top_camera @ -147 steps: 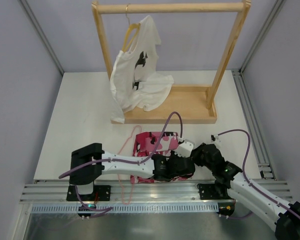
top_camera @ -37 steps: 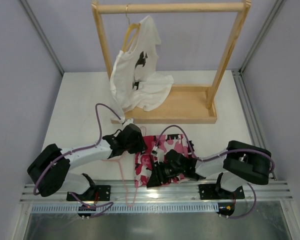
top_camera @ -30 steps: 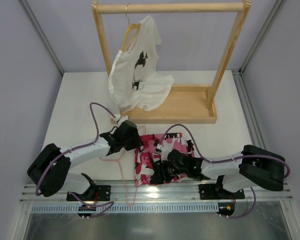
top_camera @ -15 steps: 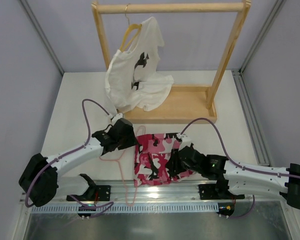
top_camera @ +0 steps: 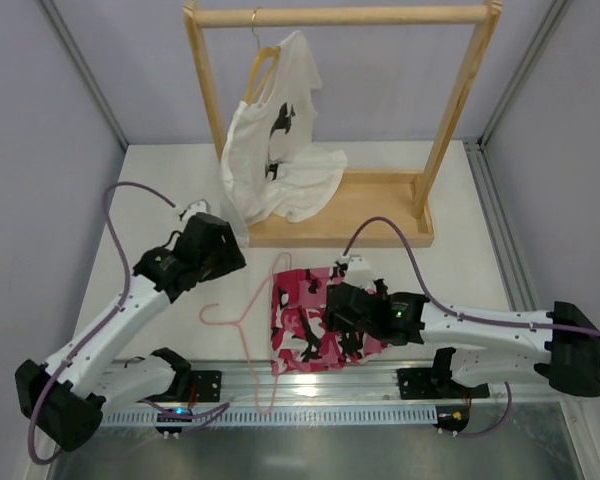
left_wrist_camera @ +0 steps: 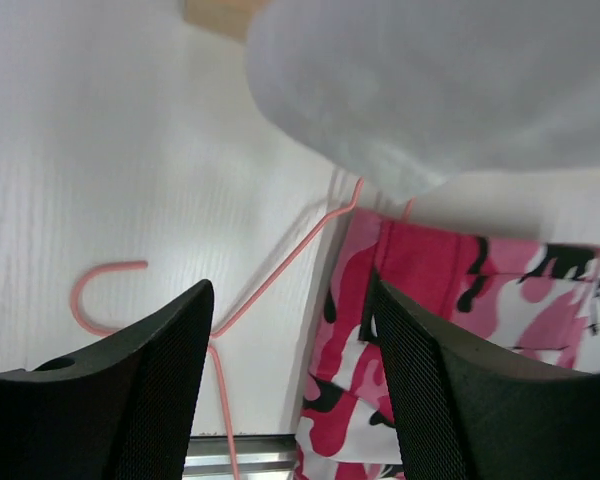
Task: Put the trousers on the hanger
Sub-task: Grab a hanger with the right arm
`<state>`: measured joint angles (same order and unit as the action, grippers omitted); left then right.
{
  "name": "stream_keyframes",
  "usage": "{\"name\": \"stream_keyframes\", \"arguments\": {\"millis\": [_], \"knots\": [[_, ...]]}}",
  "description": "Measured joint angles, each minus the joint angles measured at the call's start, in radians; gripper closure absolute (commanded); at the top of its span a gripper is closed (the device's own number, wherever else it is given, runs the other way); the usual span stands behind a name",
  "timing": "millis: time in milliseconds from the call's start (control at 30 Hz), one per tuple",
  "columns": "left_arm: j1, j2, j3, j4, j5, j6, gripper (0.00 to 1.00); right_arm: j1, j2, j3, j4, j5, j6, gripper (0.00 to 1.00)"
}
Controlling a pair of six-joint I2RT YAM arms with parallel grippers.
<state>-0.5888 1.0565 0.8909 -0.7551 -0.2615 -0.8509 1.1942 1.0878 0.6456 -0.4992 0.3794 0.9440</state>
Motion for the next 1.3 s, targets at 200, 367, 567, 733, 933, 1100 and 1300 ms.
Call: {"name": "stream_keyframes", "arguments": {"millis": [200, 367, 567, 733, 933, 1100, 1300], "knots": [[0.152, -0.16, 0.241, -0.098, -0.026, 0.059, 0.33, 0.106, 0.299, 0.415, -0.01, 0.08, -0.055, 0.51], [0.159, -0.266, 0.286, -0.151, -0.05, 0.065, 0.33, 0.152, 0.591, 0.649, 0.024, 0.08, -0.107, 0.52], [0.159, -0.34, 0.286, -0.206, -0.098, 0.063, 0.31, 0.185, 0.832, 0.752, 0.029, 0.043, -0.148, 0.52], [0.159, -0.36, 0.286, -0.226, -0.111, 0.062, 0.3, 0.199, 0.933, 0.836, 0.02, 0.019, -0.16, 0.55], [0.159, -0.388, 0.286, -0.23, -0.113, 0.048, 0.29, 0.201, 0.991, 0.881, 0.024, -0.001, -0.159, 0.57], [0.159, -0.397, 0.28, -0.229, -0.113, 0.047, 0.29, 0.206, 1.048, 0.916, 0.002, -0.003, -0.153, 0.61], [0.159, -0.4, 0.251, -0.229, -0.109, 0.042, 0.29, 0.216, 1.06, 0.933, -0.017, -0.011, -0.14, 0.9]]}}
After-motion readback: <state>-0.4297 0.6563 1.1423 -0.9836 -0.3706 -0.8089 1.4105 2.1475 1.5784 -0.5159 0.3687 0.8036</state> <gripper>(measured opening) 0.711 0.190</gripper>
